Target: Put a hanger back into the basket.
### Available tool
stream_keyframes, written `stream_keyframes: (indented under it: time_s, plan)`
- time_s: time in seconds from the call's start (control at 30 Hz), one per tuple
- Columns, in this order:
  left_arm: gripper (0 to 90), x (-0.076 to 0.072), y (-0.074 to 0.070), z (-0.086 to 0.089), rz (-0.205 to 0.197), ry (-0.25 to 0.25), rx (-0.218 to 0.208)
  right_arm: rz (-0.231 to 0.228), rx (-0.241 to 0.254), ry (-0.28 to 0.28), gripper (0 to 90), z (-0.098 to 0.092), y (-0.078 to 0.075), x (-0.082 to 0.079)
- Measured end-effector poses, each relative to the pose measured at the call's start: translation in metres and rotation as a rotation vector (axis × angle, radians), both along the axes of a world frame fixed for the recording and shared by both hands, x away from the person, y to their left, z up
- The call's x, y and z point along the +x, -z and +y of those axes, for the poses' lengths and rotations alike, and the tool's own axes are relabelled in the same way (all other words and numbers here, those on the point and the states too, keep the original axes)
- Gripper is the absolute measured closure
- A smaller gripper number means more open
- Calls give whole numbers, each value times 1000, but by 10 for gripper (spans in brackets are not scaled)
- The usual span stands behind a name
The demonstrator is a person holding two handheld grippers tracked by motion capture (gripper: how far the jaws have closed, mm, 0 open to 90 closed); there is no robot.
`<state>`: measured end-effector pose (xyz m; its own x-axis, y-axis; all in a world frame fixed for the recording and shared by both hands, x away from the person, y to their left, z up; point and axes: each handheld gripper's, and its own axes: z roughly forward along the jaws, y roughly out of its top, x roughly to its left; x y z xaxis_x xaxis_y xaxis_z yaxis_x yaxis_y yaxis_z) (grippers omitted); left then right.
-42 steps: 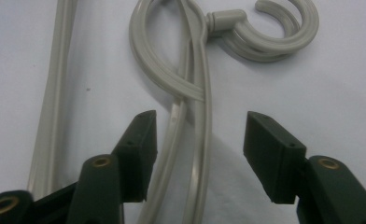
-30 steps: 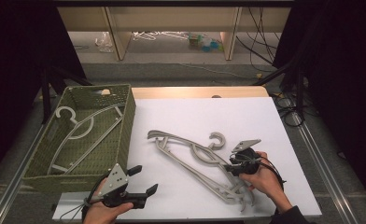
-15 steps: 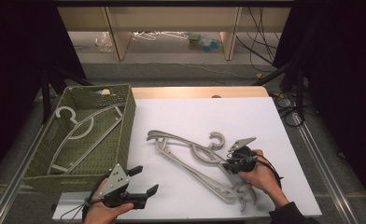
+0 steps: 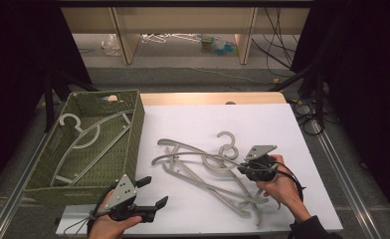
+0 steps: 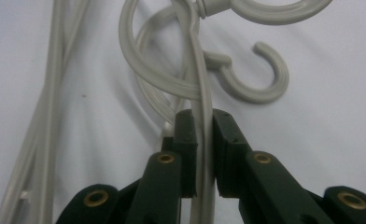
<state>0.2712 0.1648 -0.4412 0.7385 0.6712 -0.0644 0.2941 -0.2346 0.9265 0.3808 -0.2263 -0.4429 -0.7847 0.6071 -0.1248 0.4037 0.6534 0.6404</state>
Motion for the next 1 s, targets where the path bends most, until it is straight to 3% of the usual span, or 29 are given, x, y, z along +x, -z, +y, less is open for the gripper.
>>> stream_keyframes:
  time_s: [0.17,0.4,0.63,0.93,1.0]
  plan:
    - [191,0,1,0,-3,-8,9,-17,-14,-68,818,0,-9,-11]
    - [206,4,2,-9,10,-4,-2,-69,10,-153,818,2,-18,-27]
    - [253,20,2,-36,9,54,62,-74,10,-238,818,9,-22,-38]
    - [317,49,0,-70,113,146,103,-76,17,-279,818,10,-28,-48]
    - [330,54,0,-76,108,136,116,-79,16,-284,817,11,-28,-49]
